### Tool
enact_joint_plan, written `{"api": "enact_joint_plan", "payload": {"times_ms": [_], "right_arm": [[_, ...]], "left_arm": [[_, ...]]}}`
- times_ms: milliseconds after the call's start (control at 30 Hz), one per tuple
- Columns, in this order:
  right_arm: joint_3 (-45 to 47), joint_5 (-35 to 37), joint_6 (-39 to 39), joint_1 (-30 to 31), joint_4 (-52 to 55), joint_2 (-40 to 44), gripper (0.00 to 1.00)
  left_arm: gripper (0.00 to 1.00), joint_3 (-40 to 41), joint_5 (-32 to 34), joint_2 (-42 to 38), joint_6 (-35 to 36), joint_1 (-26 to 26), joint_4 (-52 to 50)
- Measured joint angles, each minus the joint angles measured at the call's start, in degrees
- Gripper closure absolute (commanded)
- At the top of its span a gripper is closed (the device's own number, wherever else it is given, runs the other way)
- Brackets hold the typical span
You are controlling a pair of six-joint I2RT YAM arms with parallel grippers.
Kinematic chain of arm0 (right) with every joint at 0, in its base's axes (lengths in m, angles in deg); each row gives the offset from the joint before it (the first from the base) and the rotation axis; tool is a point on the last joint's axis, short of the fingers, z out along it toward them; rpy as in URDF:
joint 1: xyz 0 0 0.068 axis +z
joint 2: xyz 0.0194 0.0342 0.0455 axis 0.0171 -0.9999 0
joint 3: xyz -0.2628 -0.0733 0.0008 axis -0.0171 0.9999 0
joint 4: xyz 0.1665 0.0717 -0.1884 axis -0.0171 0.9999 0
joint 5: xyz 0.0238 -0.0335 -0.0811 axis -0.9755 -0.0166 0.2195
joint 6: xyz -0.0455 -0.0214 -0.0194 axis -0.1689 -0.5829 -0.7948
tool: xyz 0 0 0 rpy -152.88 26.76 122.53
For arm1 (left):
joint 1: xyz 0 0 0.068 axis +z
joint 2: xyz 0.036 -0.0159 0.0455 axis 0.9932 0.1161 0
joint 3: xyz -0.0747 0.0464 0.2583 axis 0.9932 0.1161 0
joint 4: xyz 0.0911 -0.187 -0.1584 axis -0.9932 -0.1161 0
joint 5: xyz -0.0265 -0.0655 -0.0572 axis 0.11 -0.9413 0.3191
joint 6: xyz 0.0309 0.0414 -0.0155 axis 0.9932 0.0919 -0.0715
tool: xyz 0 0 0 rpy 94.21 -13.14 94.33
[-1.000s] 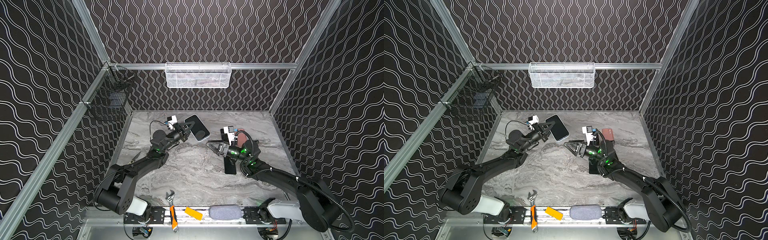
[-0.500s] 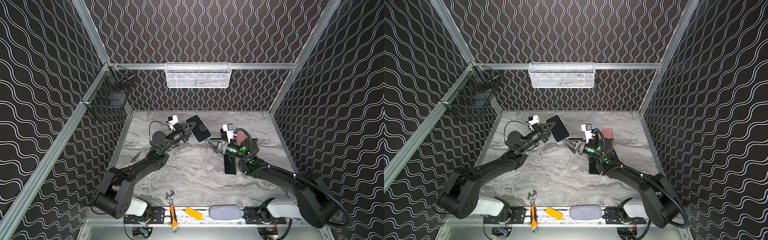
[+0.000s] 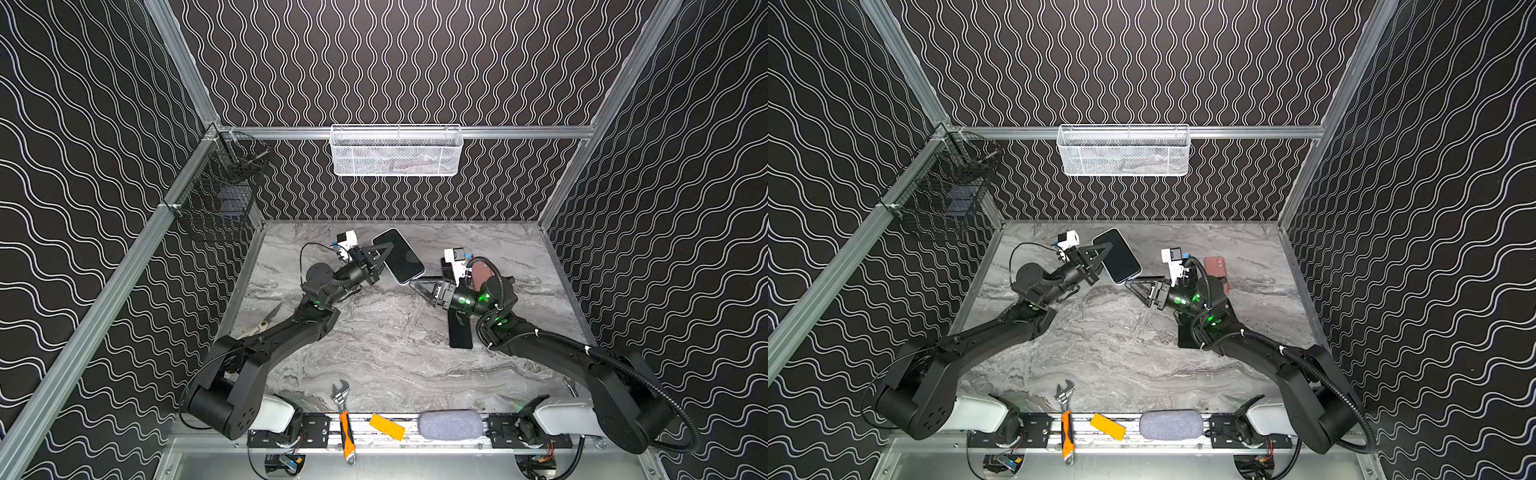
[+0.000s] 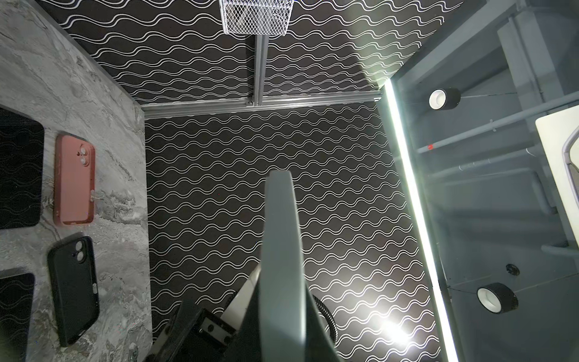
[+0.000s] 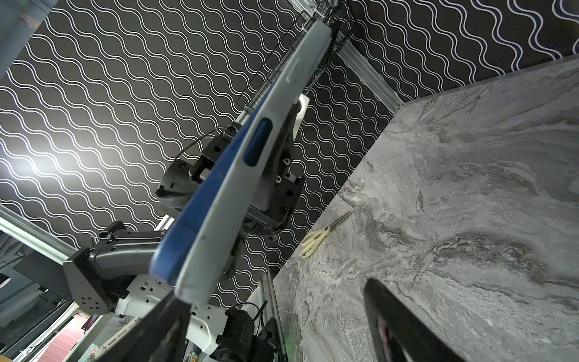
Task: Take the phone out of the phone case
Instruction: Remove the phone case from the phone.
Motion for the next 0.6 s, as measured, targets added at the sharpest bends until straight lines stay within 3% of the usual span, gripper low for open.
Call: {"api": "enact_joint_plan", "payload": {"times_ms": [400,600], "right_arm": [[-0.13,-1.64,2.47,-2.01,-4.61,-2.67,0.25],[-1.42,-4.48,4.90,-2.16,-7.45,-4.79,0.48]], "left_arm": [[1.00,0.31,-0.61,-1.62,0.07,-0.87,-0.24],[1.00,0.48,-0.68,-0.96,1.51,-1.09,-0.04]]}}
